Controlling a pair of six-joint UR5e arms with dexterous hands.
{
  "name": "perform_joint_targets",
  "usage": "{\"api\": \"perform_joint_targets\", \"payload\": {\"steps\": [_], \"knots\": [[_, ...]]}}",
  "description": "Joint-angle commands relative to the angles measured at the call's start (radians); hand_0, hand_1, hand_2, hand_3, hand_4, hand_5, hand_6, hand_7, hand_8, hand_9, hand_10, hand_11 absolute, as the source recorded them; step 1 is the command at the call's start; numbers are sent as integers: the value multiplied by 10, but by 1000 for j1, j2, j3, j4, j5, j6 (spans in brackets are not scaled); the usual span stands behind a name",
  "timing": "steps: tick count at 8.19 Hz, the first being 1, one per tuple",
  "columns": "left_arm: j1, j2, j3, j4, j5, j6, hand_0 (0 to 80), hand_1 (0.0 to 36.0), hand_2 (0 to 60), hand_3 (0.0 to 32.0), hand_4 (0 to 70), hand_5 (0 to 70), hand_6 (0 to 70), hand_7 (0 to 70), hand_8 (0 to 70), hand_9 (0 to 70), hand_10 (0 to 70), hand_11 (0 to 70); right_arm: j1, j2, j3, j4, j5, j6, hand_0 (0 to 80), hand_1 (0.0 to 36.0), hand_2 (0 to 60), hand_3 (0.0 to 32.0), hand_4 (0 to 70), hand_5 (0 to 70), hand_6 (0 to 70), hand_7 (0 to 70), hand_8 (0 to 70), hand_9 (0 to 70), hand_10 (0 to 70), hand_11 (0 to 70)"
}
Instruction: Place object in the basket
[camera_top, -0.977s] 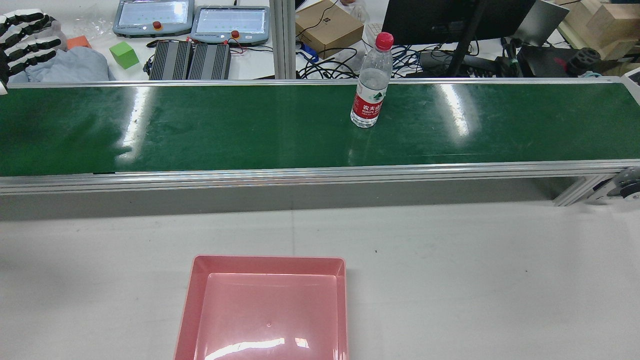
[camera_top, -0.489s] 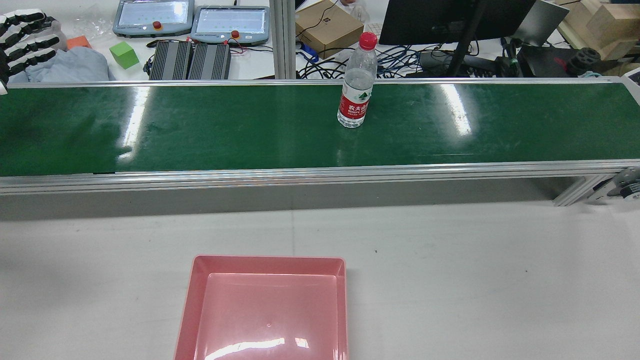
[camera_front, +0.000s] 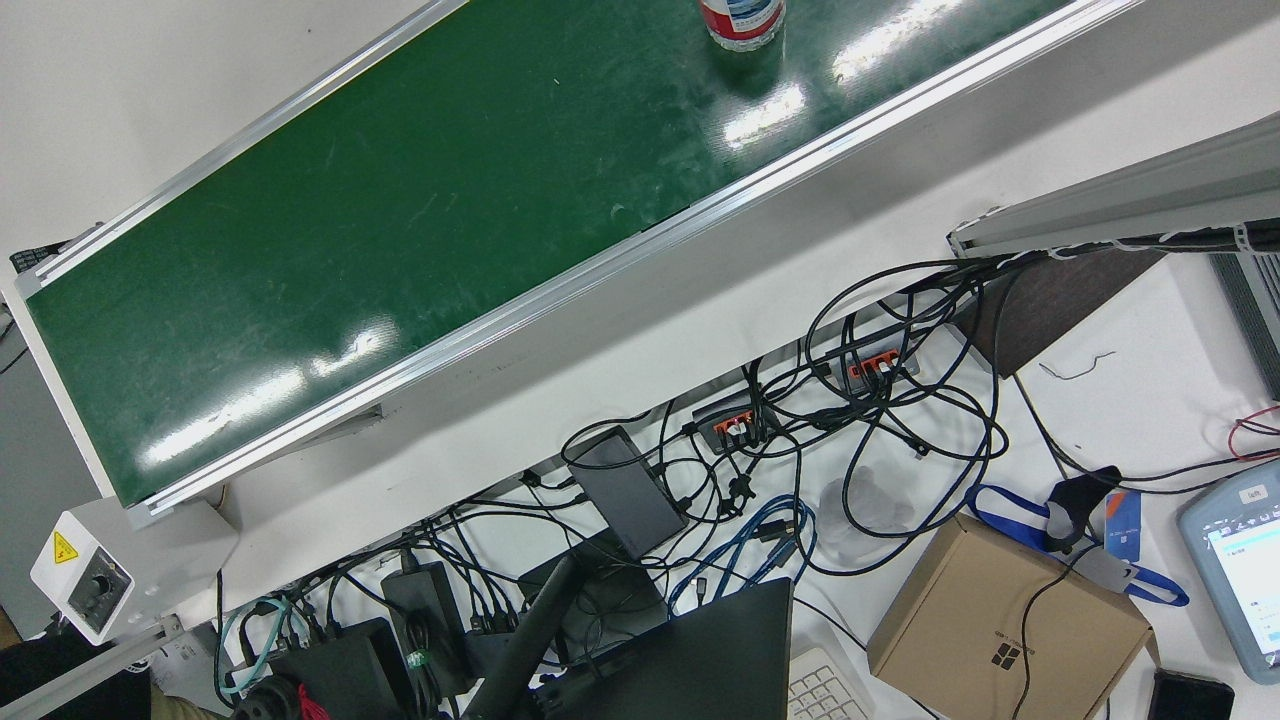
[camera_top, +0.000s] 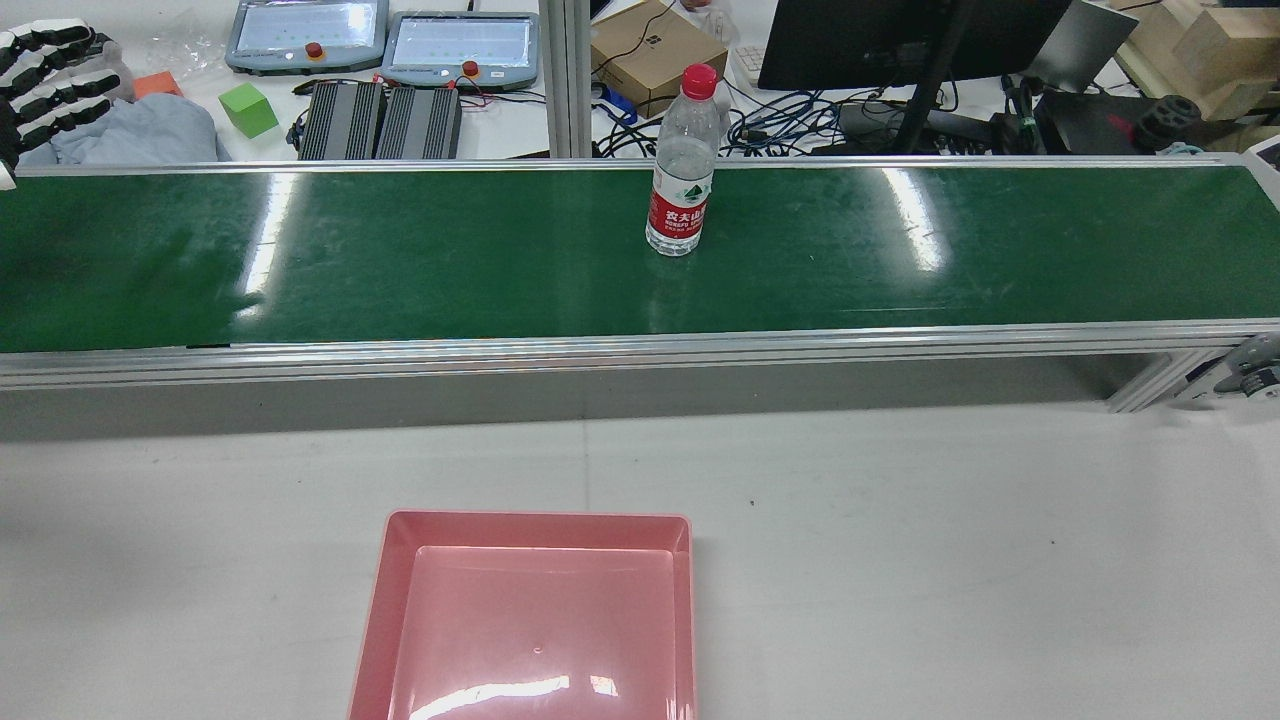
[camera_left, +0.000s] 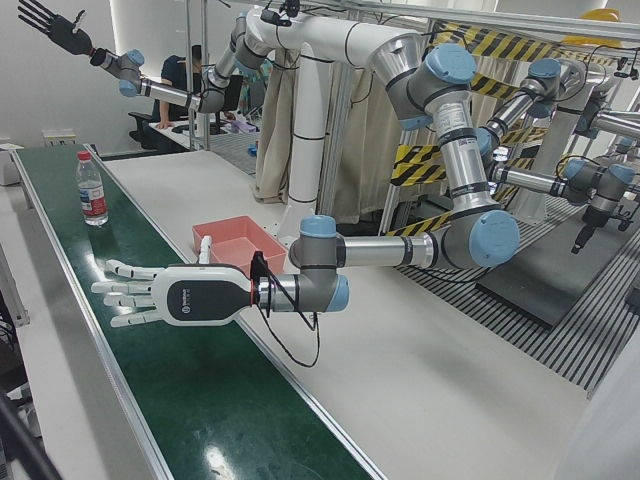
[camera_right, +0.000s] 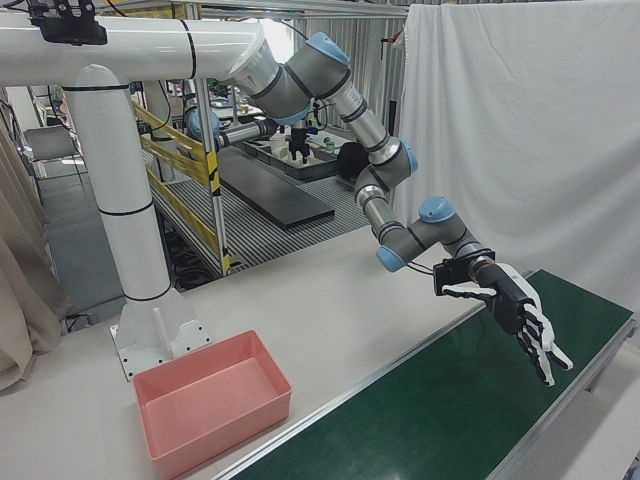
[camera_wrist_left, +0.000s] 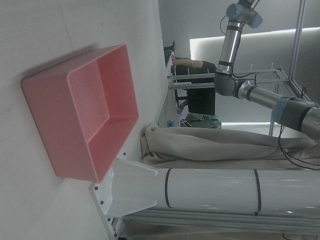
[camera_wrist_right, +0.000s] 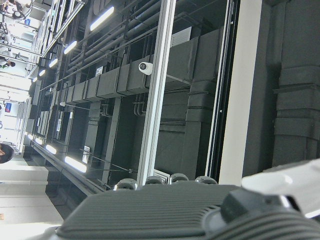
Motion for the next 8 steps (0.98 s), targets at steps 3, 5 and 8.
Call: {"api": "perform_joint_targets", "payload": {"steps": [3, 5, 8], "knots": [[1, 0, -2, 0, 0, -1, 548, 59, 0, 106, 0, 249, 52, 28, 123, 124, 48, 84, 0, 0, 0, 0, 0, 0, 0, 0, 0, 0, 0, 0, 0, 0, 0, 0, 0, 0], [7, -6, -2, 11, -2, -1, 547, 59, 0, 102, 0, 251, 51, 29, 122, 122, 47, 82, 0, 0, 0, 0, 0, 0, 0, 0, 0, 0, 0, 0, 0, 0, 0, 0, 0, 0], [34, -15, -51, 59, -8, -4, 548, 56, 0, 94, 8, 255, 55, 30, 120, 119, 54, 90, 0, 0, 0, 0, 0, 0, 0, 0, 0, 0, 0, 0, 0, 0, 0, 0, 0, 0]]}}
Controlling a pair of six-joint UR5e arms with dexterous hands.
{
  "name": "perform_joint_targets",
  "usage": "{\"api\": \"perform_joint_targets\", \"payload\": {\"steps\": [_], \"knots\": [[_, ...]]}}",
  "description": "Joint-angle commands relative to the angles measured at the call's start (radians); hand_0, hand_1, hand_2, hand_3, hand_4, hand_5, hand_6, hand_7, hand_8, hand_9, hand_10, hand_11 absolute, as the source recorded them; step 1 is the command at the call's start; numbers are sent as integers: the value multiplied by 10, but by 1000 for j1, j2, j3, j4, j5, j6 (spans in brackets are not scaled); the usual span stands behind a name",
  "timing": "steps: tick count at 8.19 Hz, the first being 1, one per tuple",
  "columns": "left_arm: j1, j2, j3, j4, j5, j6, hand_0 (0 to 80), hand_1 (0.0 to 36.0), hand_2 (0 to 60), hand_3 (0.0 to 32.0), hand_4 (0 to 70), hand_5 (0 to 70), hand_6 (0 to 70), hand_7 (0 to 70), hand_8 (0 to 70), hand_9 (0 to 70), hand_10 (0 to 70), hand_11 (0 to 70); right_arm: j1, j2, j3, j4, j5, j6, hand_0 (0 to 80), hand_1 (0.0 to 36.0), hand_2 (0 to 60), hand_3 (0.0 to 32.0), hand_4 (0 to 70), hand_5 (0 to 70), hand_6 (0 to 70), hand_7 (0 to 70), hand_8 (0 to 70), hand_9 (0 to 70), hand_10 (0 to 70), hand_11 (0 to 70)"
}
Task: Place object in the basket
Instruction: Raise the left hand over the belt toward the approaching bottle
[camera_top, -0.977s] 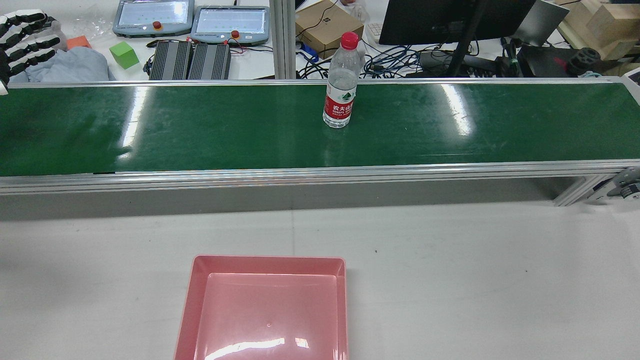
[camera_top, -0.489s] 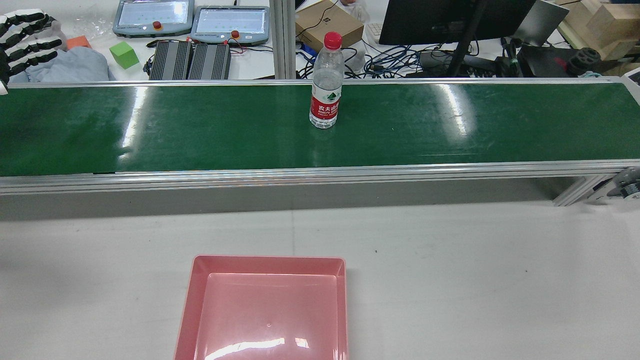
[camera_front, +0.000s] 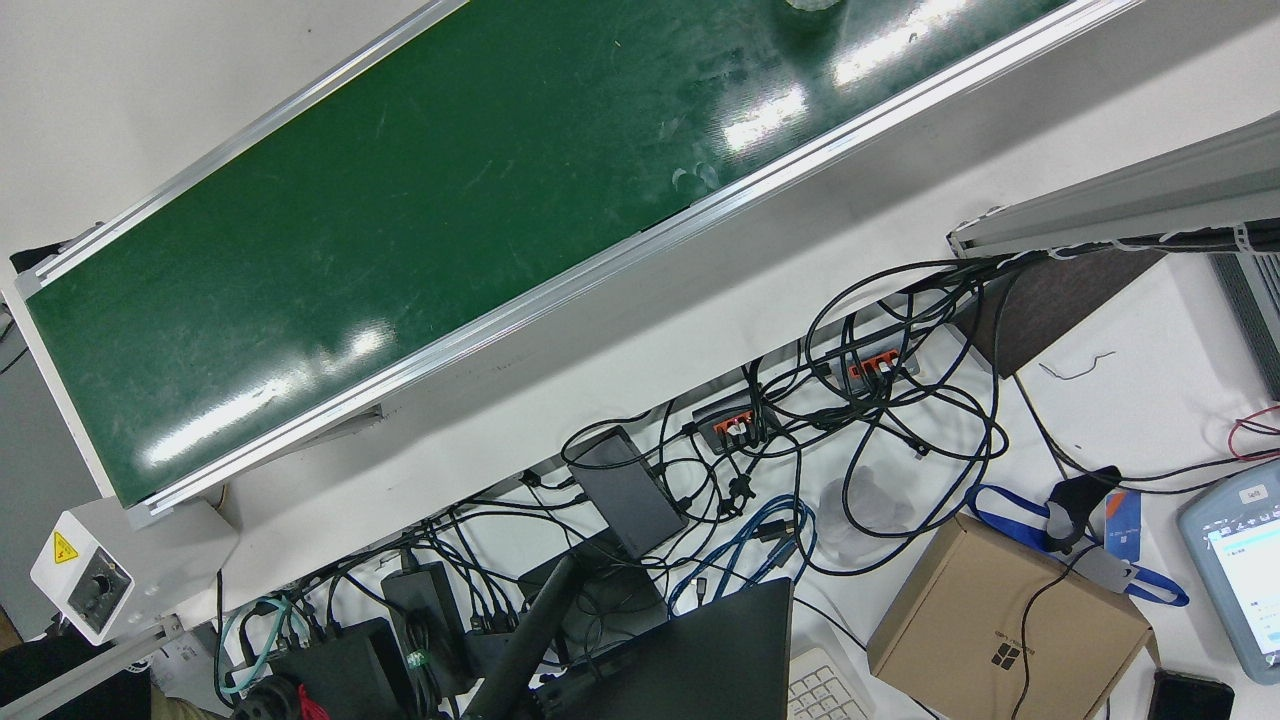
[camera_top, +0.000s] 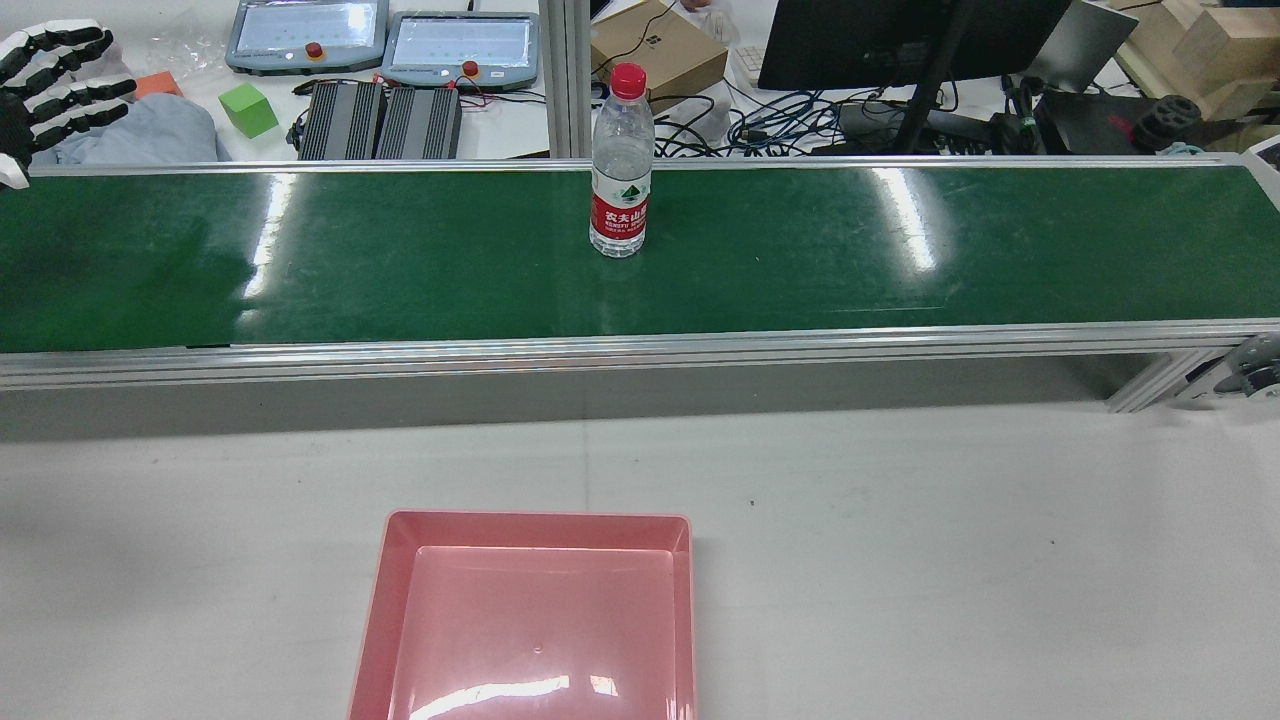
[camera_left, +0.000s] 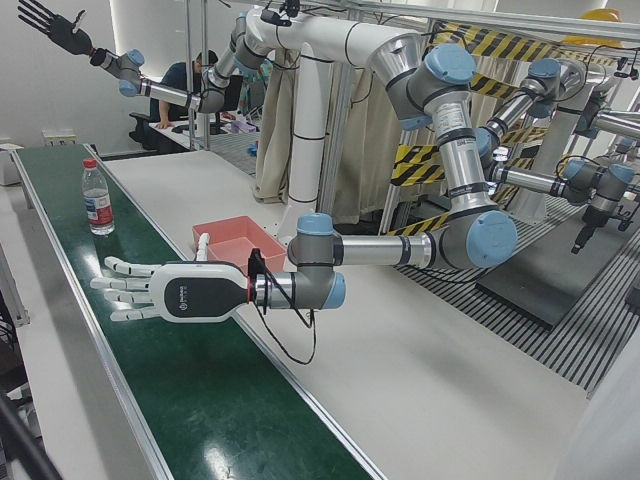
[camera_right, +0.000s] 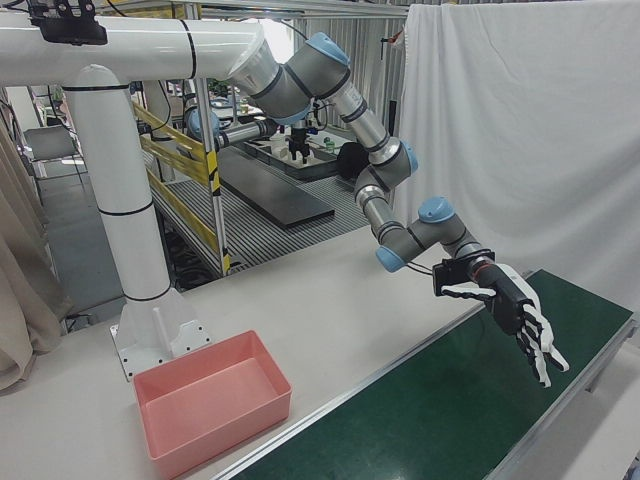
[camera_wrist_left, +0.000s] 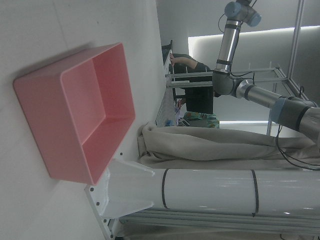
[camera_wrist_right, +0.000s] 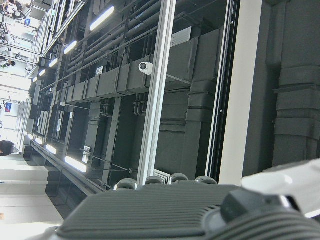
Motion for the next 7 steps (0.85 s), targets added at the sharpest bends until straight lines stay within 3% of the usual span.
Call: {"api": "perform_joint_targets", "payload": {"steps": [1, 2, 4, 6, 7], "knots": [[26, -5, -81, 77, -9, -4, 547, 56, 0, 92, 8, 255, 55, 30, 121, 120, 55, 93, 0, 0, 0, 0, 0, 0, 0, 0, 0, 0, 0, 0, 0, 0, 0, 0, 0, 0], [33, -5, -107, 85, -27, -3, 551, 58, 0, 100, 9, 254, 51, 30, 115, 114, 56, 95, 0, 0, 0, 1, 0, 0, 0, 0, 0, 0, 0, 0, 0, 0, 0, 0, 0, 0], [103, -18, -124, 100, -146, -1, 542, 47, 0, 106, 4, 251, 48, 32, 122, 124, 61, 102, 0, 0, 0, 1, 0, 0, 0, 0, 0, 0, 0, 0, 0, 0, 0, 0, 0, 0], [194, -87, -115, 160, -194, 23, 553, 56, 0, 122, 0, 253, 33, 25, 95, 105, 51, 89, 0, 0, 0, 0, 0, 0, 0, 0, 0, 0, 0, 0, 0, 0, 0, 0, 0, 0], [202, -118, -109, 185, -199, 74, 541, 48, 0, 128, 0, 248, 27, 21, 96, 105, 44, 79, 0, 0, 0, 0, 0, 0, 0, 0, 0, 0, 0, 0, 0, 0, 0, 0, 0, 0]]}}
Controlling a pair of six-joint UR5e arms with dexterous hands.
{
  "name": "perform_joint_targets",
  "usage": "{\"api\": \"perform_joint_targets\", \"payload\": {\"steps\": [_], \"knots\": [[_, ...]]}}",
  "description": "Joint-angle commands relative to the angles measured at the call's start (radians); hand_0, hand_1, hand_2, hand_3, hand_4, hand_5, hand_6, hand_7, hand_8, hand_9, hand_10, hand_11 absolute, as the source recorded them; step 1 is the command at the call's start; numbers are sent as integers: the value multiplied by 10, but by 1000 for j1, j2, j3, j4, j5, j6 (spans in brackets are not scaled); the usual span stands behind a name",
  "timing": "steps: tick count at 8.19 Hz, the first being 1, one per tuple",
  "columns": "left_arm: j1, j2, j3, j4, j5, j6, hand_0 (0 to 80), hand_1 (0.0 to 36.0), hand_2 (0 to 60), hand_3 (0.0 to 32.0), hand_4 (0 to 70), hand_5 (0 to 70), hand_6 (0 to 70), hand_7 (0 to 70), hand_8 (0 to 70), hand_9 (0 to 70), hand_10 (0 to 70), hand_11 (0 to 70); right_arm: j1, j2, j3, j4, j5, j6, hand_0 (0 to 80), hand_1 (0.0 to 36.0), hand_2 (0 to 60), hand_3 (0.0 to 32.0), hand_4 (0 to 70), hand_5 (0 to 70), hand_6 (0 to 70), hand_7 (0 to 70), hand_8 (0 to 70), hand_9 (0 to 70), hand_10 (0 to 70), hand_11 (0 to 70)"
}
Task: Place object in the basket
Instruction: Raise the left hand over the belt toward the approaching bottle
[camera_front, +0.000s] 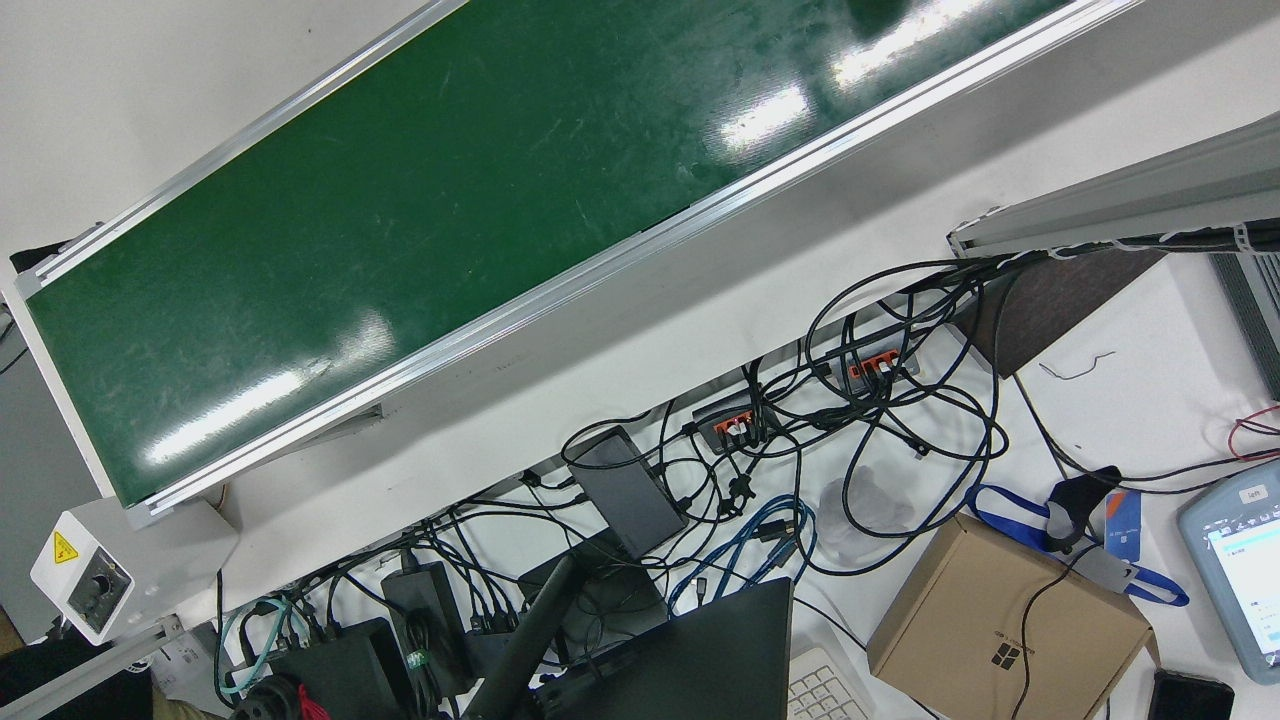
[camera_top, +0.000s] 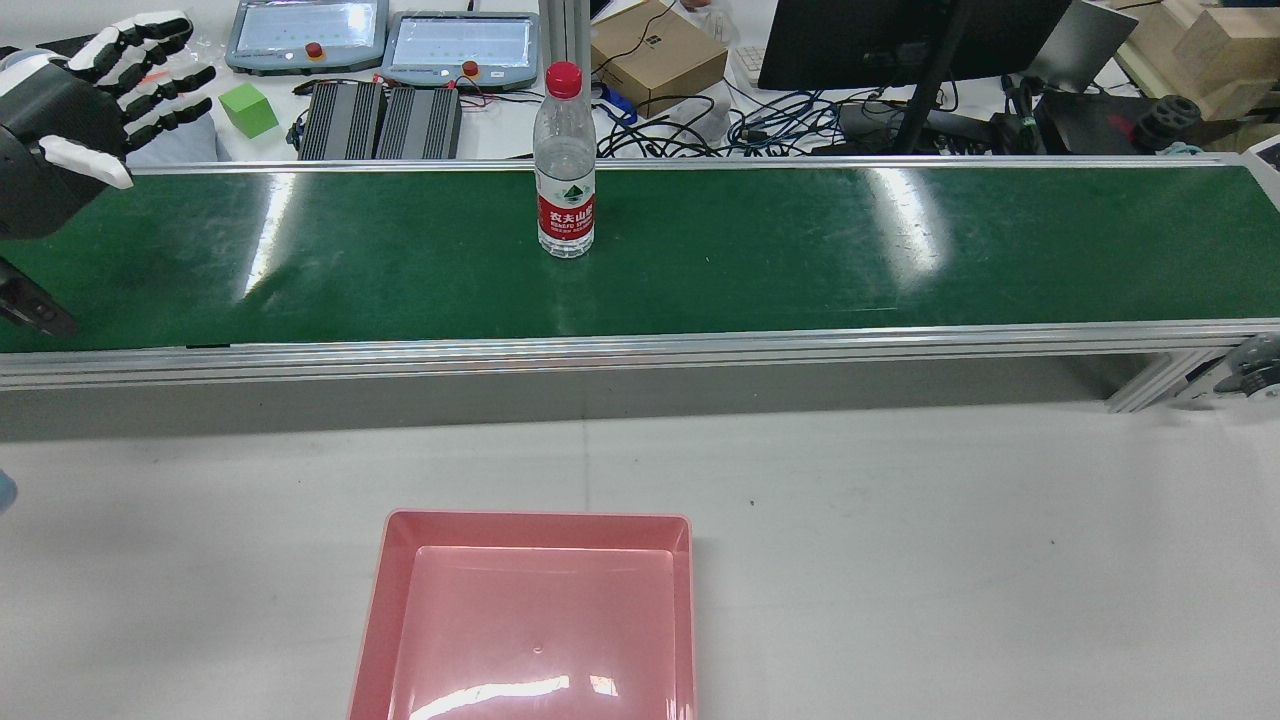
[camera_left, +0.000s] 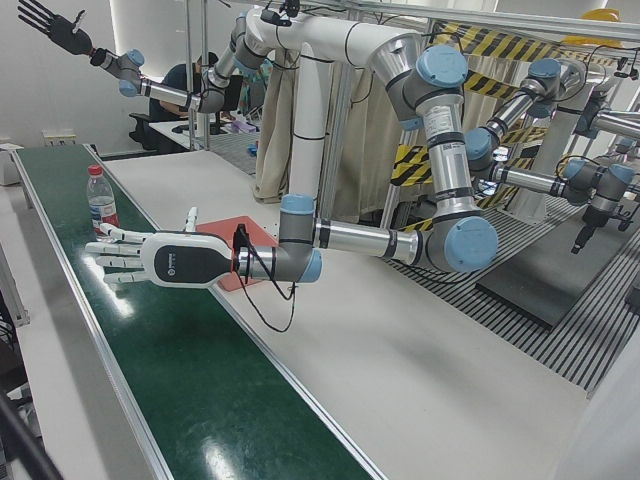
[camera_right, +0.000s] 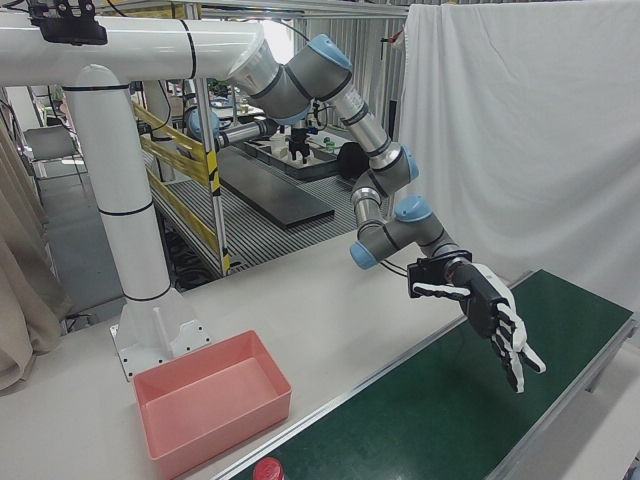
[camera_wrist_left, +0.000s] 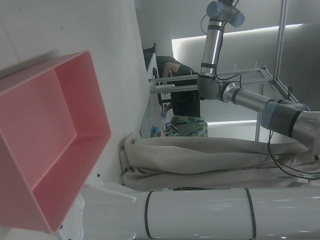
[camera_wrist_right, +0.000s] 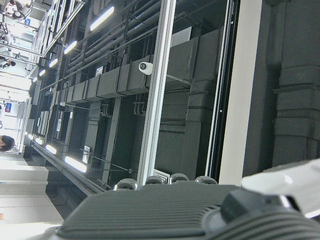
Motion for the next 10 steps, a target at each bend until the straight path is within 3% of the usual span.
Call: {"api": "perform_joint_targets", "payload": {"steps": [1, 2, 4, 6, 7, 10], "knots": [[56, -90, 55, 56, -30, 80, 542, 47, 0, 118, 0, 256, 35, 22, 99, 111, 44, 77, 0, 0, 0, 0, 0, 0, 0, 0, 0, 0, 0, 0, 0, 0, 0, 0, 0, 0], [56, -105, 96, 42, -27, 77, 540, 43, 0, 102, 0, 257, 40, 23, 104, 118, 39, 70, 0, 0, 0, 0, 0, 0, 0, 0, 0, 0, 0, 0, 0, 0, 0, 0, 0, 0], [56, -108, 216, -88, -27, 77, 535, 31, 0, 110, 0, 245, 39, 22, 102, 119, 31, 58, 0, 0, 0, 0, 0, 0, 0, 0, 0, 0, 0, 0, 0, 0, 0, 0, 0, 0], [55, -107, 207, -84, -18, 40, 540, 27, 0, 124, 2, 247, 33, 25, 105, 113, 28, 53, 0, 0, 0, 0, 0, 0, 0, 0, 0, 0, 0, 0, 0, 0, 0, 0, 0, 0], [56, -118, 199, -79, -16, 22, 543, 25, 0, 112, 10, 248, 42, 31, 120, 122, 33, 59, 0, 0, 0, 1, 0, 0, 0, 0, 0, 0, 0, 0, 0, 0, 0, 0, 0, 0], [97, -139, 199, -35, -21, 43, 554, 22, 0, 114, 19, 242, 40, 32, 116, 115, 39, 68, 0, 0, 0, 1, 0, 0, 0, 0, 0, 0, 0, 0, 0, 0, 0, 0, 0, 0]]}}
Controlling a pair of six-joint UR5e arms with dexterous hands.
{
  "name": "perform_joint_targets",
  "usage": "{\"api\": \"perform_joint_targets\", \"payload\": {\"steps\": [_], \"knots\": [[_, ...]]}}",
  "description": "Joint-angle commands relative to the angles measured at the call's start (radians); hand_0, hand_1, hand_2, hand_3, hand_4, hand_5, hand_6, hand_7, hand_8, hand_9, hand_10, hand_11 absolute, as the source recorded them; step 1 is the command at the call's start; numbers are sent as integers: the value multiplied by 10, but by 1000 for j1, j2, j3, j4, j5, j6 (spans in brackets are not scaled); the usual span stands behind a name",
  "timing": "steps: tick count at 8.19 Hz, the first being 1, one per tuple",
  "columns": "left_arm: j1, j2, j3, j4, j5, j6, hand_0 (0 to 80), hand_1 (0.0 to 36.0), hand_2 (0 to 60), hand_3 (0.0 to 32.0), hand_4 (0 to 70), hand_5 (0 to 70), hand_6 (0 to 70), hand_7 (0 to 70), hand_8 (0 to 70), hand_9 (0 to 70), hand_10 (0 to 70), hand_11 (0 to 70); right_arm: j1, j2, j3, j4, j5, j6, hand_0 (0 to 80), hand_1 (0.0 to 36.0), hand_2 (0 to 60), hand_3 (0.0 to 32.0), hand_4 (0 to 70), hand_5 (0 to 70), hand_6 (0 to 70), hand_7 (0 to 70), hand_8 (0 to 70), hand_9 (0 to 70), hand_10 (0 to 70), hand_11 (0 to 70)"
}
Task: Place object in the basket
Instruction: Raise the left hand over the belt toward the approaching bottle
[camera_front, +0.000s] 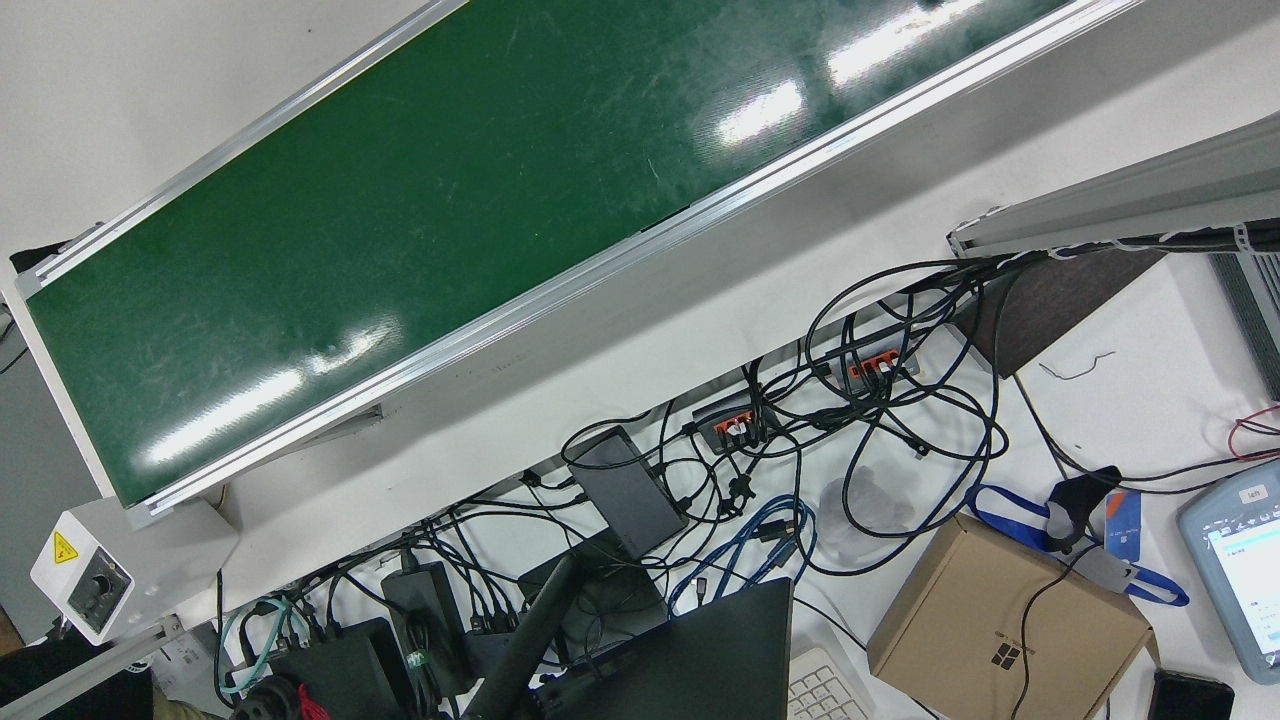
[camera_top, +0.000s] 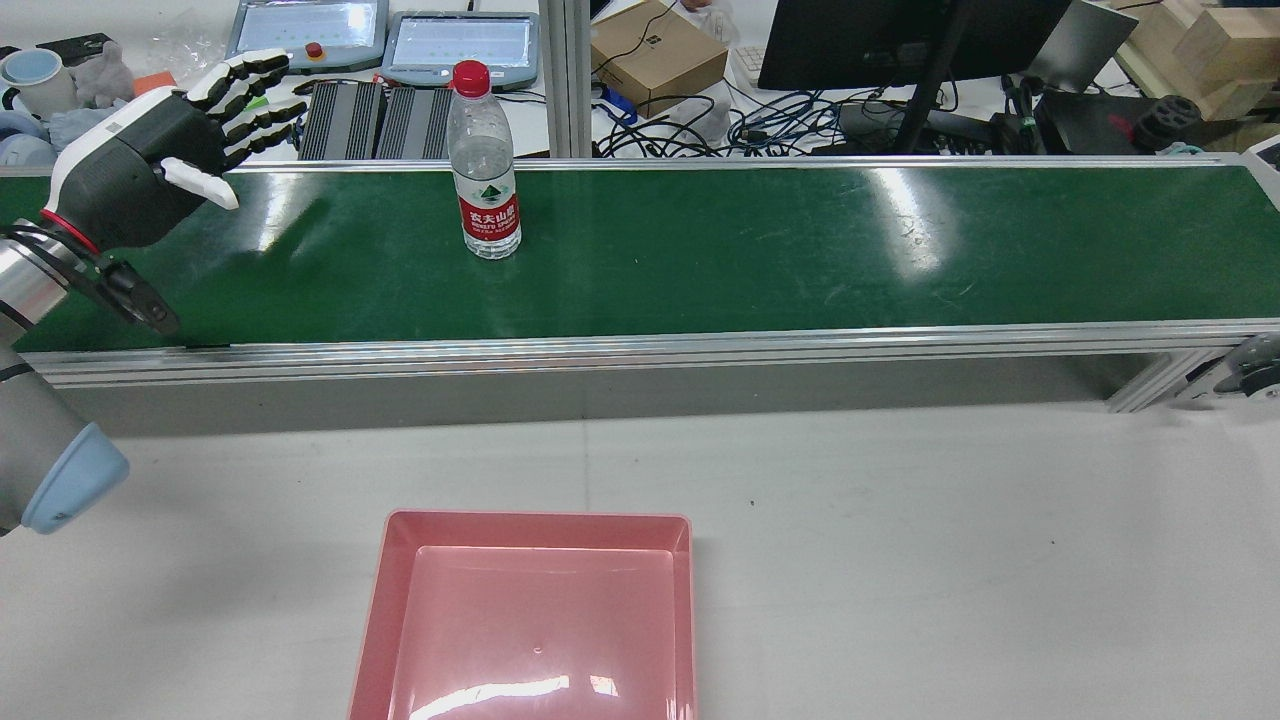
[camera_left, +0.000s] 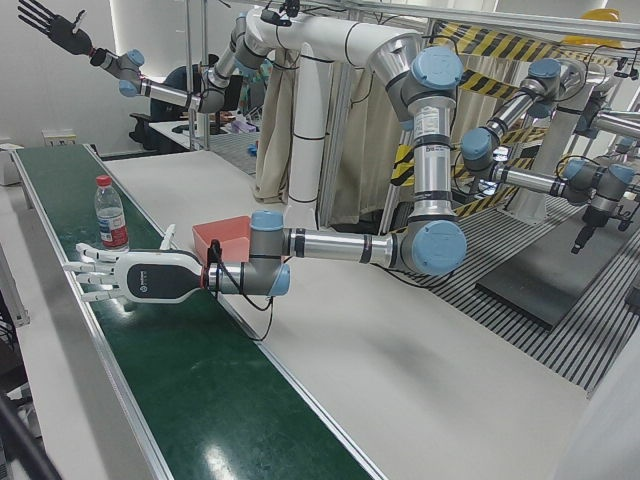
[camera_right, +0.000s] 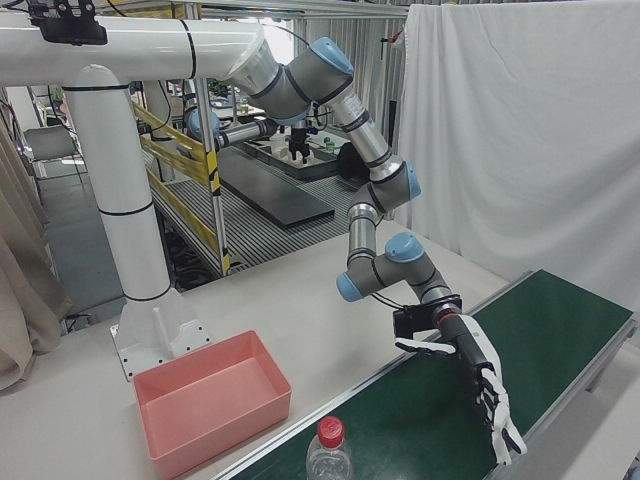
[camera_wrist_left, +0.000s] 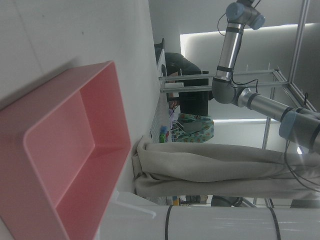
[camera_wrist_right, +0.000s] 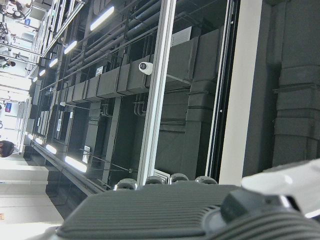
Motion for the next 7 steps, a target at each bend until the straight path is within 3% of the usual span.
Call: {"api": "perform_joint_targets", "payload": {"steps": [1, 4, 7], "knots": [[33, -10, 0, 29, -5, 38, 553, 22, 0, 120, 16, 241, 40, 33, 119, 118, 39, 68, 0, 0, 0, -1, 0, 0, 0, 0, 0, 0, 0, 0, 0, 0, 0, 0, 0, 0], [32, -21, -3, 24, -6, 24, 550, 24, 0, 120, 15, 244, 37, 34, 116, 115, 48, 81, 0, 0, 0, -1, 0, 0, 0, 0, 0, 0, 0, 0, 0, 0, 0, 0, 0, 0], [51, -32, 5, -46, -15, 29, 541, 20, 0, 126, 0, 238, 26, 22, 97, 106, 37, 66, 0, 0, 0, -1, 0, 0, 0, 0, 0, 0, 0, 0, 0, 0, 0, 0, 0, 0]]}}
